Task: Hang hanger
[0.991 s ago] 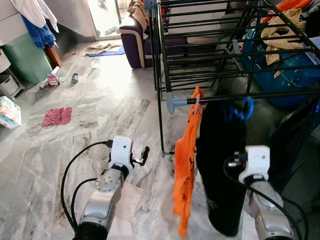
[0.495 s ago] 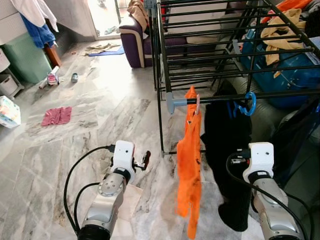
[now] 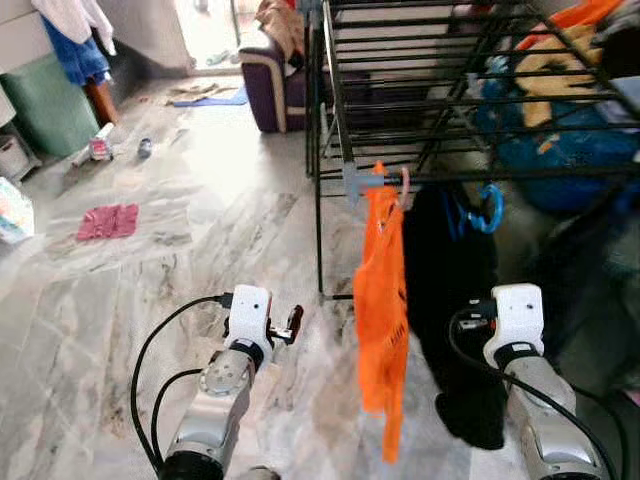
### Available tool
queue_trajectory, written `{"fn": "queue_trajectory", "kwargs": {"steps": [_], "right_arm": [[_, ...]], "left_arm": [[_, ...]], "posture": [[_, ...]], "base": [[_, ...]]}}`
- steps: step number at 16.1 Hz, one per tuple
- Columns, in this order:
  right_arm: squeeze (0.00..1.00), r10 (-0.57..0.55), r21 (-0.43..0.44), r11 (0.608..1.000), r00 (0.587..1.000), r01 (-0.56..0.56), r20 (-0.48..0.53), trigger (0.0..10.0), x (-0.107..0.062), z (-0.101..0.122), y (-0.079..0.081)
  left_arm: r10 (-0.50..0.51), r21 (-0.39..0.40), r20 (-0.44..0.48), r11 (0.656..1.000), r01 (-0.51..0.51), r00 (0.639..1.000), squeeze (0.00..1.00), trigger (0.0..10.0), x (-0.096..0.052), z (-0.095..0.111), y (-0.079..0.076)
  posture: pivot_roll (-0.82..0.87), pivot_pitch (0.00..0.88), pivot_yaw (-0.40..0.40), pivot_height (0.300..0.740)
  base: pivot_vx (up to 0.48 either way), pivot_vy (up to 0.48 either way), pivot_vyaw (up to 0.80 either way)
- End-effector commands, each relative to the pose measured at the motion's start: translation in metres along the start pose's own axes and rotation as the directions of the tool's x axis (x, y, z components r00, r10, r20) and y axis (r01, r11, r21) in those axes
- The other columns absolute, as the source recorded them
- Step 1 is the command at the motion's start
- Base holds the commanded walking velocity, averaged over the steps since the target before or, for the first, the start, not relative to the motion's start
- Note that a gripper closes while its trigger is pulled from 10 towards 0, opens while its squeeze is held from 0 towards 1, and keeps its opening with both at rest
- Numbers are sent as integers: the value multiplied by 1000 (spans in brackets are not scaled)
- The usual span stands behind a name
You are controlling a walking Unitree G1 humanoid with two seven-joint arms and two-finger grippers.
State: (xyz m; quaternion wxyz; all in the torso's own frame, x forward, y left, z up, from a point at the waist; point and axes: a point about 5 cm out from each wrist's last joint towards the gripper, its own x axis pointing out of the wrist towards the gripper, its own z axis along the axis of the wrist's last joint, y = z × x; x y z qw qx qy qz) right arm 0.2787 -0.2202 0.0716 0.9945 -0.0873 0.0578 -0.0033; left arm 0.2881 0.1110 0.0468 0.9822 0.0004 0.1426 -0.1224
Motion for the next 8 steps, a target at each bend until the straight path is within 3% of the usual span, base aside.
{"fn": "queue_trajectory", "kwargs": {"steps": [1, 8], "right_arm": [[0, -3, -10, 1000, 998, 4, 65, 10000, 2, 16, -2], [0, -10, -2, 1000, 997, 10, 74, 10000, 3, 21, 0]], "left_arm": [[6, 5, -12, 1000, -6, 1000, 0, 10000, -1, -4, -1], [24, 4, -6, 1000, -24, 1000, 0, 10000, -2, -1, 2]], "posture": [[-17, 0, -4, 740], [-18, 0, 3, 740]], "base": [[-322, 0, 0], [-324, 0, 0]]}}
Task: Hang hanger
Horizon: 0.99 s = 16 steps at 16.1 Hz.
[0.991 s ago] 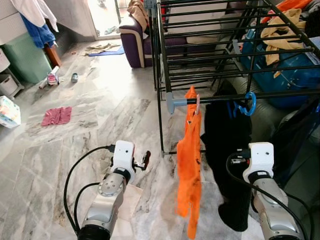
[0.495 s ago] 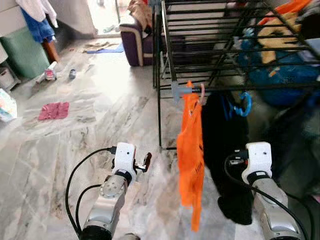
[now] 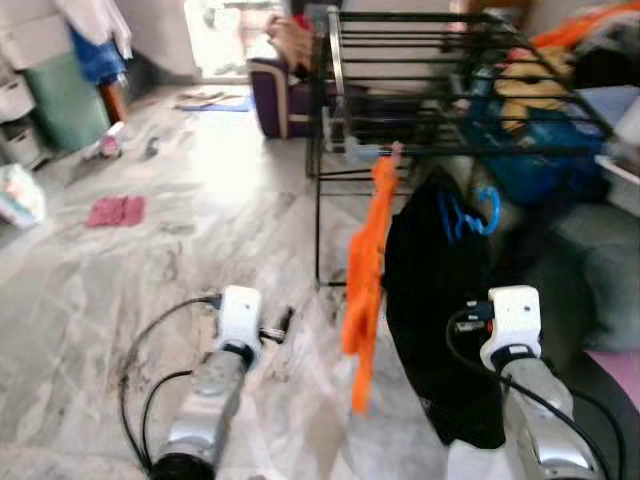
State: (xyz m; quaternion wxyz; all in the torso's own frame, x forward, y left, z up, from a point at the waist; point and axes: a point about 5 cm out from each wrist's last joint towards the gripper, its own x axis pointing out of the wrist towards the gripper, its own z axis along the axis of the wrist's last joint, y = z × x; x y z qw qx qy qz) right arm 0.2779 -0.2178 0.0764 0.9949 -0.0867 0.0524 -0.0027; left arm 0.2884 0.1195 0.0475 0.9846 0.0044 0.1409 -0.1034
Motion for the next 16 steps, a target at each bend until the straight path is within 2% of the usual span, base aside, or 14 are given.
{"fn": "queue_trajectory", "kwargs": {"steps": [1, 6, 11, 12, 15, 16], "right_arm": [[0, -6, -2, 1000, 998, 6, 67, 10000, 5, 18, 0], [0, 2, 12, 1000, 998, -3, 65, 10000, 7, 19, 1], [0, 26, 22, 999, 998, -28, 64, 10000, 7, 18, 13], [0, 21, 35, 999, 998, -23, 59, 10000, 7, 18, 13], [0, 23, 48, 999, 999, -25, 42, 10000, 6, 14, 15], [0, 35, 55, 998, 998, -39, 59, 10000, 6, 18, 19]], "left_arm": [[-13, 0, -6, 1000, 13, 1000, 0, 10000, 0, 0, -6], [0, -5, -10, 1000, 0, 1000, 0, 10000, -3, -3, -5], [-1, 20, -20, 1000, 1, 1000, 0, 10000, -2, -2, -5], [7, 2, -17, 1000, -7, 1000, 0, 10000, -2, 1, -2], [8, 9, 5, 1000, -8, 1000, 0, 10000, -3, 3, 3], [25, -20, 26, 1000, -25, 999, 0, 10000, -1, 7, 4]], "posture": [[-17, 0, 4, 740], [-10, 0, 2, 740], [3, 0, -3, 740], [3, 0, 3, 740], [1, 0, 9, 740], [2, 0, 10, 740]], "base": [[-326, 0, 0], [-322, 0, 0], [-320, 0, 0], [-480, 0, 0], [0, 0, 0], [0, 0, 0]]}}
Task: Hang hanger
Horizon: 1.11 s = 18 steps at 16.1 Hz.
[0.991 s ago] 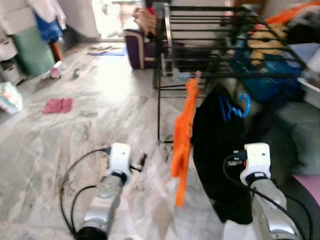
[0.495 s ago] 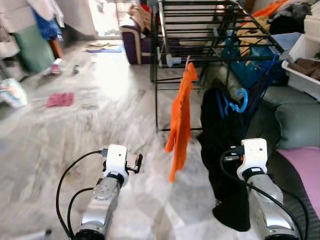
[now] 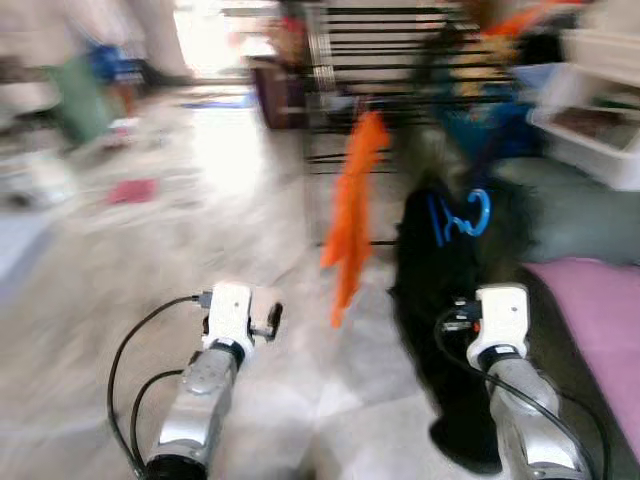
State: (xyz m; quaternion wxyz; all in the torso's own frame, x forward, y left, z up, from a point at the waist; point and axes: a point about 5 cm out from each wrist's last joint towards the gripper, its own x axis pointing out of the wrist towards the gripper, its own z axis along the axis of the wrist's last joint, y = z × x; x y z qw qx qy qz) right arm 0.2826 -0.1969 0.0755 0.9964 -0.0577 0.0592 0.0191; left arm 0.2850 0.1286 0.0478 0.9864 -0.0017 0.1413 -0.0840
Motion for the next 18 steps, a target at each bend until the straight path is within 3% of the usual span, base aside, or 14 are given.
{"fn": "queue_trajectory", "kwargs": {"steps": [1, 4, 7, 9, 18], "right_arm": [[0, -8, 4, 1000, 998, 8, 70, 10000, 2, 15, 0], [0, 35, 5, 999, 996, -36, 80, 10000, 4, 18, 12], [0, 48, -2, 999, 996, -48, 74, 10000, 3, 17, 12], [0, 82, -57, 995, 993, -77, 88, 10000, 4, 20, 15], [0, 91, -71, 994, 992, -85, 90, 10000, 10, 25, 15]], "left_arm": [[-11, -8, 28, 1000, 11, 1000, 0, 10000, 4, 9, -5], [-19, -11, 43, 1000, 20, 999, 0, 10000, 2, 10, -11], [-14, -16, 50, 1000, 15, 999, 0, 10000, -2, 10, -10], [-20, -29, 50, 999, 21, 999, 0, 10000, -2, 10, -12], [2, -71, 82, 997, 3, 997, 0, 10000, -1, 16, -8]], "posture": [[3, 0, 10, 740], [11, 0, 0, 740], [13, 0, -8, 740], [12, 0, -11, 740], [10, 0, -20, 740]], "base": [[0, 0, 0], [0, 0, 0], [0, 0, 0], [0, 0, 800], [0, 0, 800]]}}
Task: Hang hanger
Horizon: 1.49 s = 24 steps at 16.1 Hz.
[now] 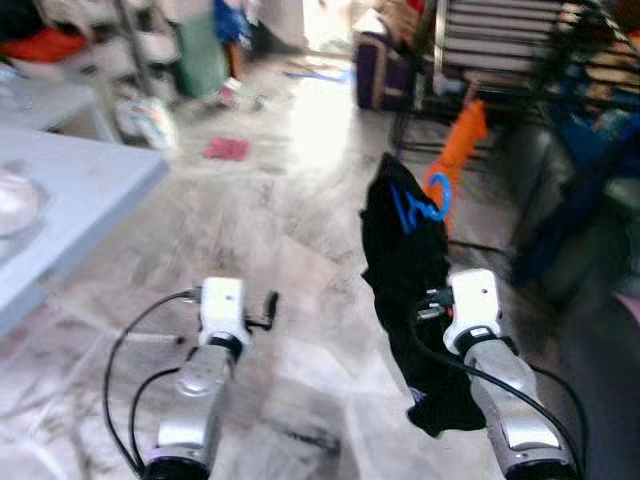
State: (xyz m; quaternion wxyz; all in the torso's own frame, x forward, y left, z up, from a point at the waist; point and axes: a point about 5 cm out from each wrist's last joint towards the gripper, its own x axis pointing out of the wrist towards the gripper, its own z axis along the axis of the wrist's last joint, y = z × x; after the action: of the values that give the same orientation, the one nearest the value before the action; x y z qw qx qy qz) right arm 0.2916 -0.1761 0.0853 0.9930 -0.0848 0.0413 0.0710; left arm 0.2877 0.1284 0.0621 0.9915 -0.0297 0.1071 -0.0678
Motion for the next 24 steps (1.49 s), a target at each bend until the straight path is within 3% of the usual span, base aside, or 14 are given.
{"fn": "queue_trajectory", "kwargs": {"steps": [1, 9, 24], "right_arm": [[0, -11, -10, 1000, 999, 11, 49, 10000, 1, 10, -5], [0, -32, 5, 999, 999, 31, 43, 10000, 1, 9, -7], [0, -10, 2, 1000, 999, 10, 41, 10000, 1, 9, -6]], "left_arm": [[-26, -16, 4, 1000, 26, 1000, 0, 10000, 0, 1, -8], [-17, -14, 2, 1000, 17, 1000, 0, 10000, 0, 0, -7], [-41, -61, 15, 997, 42, 999, 0, 10000, 0, 0, -9]], "posture": [[10, 0, -19, 740], [10, 0, -19, 740], [0, 0, -30, 740]], "base": [[0, 0, 800], [0, 0, 800], [0, -64, 0]]}}
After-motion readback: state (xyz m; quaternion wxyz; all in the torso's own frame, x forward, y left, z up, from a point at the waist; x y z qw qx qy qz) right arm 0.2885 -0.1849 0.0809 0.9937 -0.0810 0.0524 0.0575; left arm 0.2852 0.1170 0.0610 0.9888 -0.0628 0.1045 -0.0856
